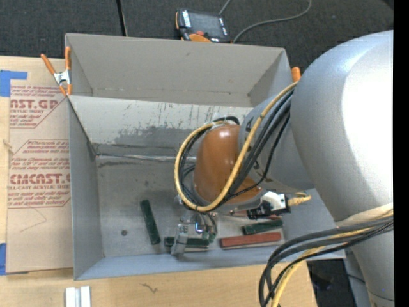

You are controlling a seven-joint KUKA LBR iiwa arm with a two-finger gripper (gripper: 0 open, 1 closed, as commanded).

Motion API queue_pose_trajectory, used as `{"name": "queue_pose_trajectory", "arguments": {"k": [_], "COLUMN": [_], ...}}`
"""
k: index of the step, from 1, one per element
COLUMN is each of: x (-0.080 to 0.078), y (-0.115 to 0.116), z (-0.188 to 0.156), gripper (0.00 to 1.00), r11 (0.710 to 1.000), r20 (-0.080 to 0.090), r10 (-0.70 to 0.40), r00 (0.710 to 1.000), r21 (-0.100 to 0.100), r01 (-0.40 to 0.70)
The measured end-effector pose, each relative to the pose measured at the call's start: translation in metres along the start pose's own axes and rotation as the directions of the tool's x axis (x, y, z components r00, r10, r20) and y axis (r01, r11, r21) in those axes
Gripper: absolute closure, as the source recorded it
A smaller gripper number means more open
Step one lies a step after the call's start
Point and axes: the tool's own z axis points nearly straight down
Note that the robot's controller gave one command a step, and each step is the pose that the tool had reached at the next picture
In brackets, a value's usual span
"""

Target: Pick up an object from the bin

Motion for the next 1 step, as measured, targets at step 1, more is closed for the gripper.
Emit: {"name": "queue_pose_trajectory", "arguments": {"k": [1], "x": [0.0011], "y": [-0.0001], "z": [0.0002], "gripper": [1.0], "r11": [1.0], "r20": [-0.004], "r10": [0.0], "r00": [1.0], "r21": [0.001], "r01": [0.0]}}
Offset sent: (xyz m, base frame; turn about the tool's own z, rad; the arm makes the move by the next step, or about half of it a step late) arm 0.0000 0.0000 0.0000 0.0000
